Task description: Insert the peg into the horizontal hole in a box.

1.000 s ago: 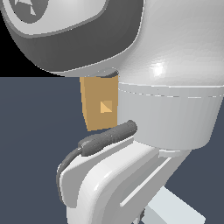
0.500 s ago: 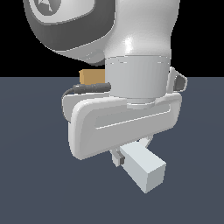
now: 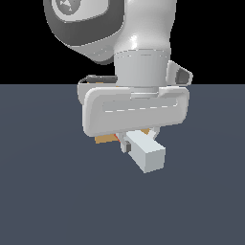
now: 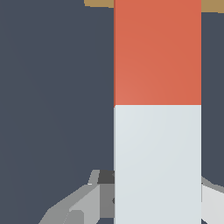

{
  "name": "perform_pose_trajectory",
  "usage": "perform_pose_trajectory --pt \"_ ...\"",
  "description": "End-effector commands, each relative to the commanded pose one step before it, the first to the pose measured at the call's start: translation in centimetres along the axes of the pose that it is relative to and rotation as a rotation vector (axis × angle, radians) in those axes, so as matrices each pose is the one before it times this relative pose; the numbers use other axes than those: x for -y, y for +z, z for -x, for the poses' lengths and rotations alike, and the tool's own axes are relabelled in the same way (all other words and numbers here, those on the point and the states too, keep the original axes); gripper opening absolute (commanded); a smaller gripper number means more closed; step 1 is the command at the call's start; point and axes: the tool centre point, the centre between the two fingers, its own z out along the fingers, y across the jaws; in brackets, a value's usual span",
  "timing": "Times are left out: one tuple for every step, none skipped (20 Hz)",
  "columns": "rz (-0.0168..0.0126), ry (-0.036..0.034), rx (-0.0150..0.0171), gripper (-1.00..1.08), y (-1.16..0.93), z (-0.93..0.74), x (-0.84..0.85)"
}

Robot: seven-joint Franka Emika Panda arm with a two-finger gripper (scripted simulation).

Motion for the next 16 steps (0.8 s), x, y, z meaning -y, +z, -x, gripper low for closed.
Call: perform_pose_trajectory --pt "0.00232 0.02347 0.00149 -1.00 -0.465 -0.625 -0.359" --pt "-0.00001 0.00640 0.00002 -1.00 -0.094 -0.207 -0.099" --pt "-0.00002 0.00550 0.00003 -1.00 -0.081 -0.177 -0.089" --pt "-0.00002 0.00461 0.00003 -1.00 -0.068 -0.146 -0.079" --pt "-0.00002 0.00372 0.00003 -1.00 -0.055 -0.115 -0.069" --pt "-0.00003 0.00280 0.00004 -1.00 -0.042 -0.086 -0.060" --pt "-0.00003 0.00195 0.00004 -1.00 -0.029 -0.055 -0.049" --pt "-0.00003 0.00109 0.00004 -1.00 -0.017 -0.028 -0.036" --pt "0.00000 0.00000 0.00000 -1.00 -0.005 -0.026 -0.023" --pt "0.00000 0.00000 0.00000 -1.00 0.000 0.000 0.000" --pt "0.00000 0.00000 0.00000 -1.00 0.000 0.000 0.000" --pt "0.00000 0.00000 0.00000 -1.00 0.000 0.000 0.000" --pt "-0.00260 -0.00075 -0.00122 -1.00 0.159 -0.030 0.093" --pt "0.00108 0.00036 0.00036 -1.00 -0.061 0.018 -0.049" --pt "0.00272 0.00090 0.00093 -1.00 -0.153 0.046 -0.123" --pt "0.00117 0.00038 0.00040 -1.00 -0.067 0.020 -0.048"
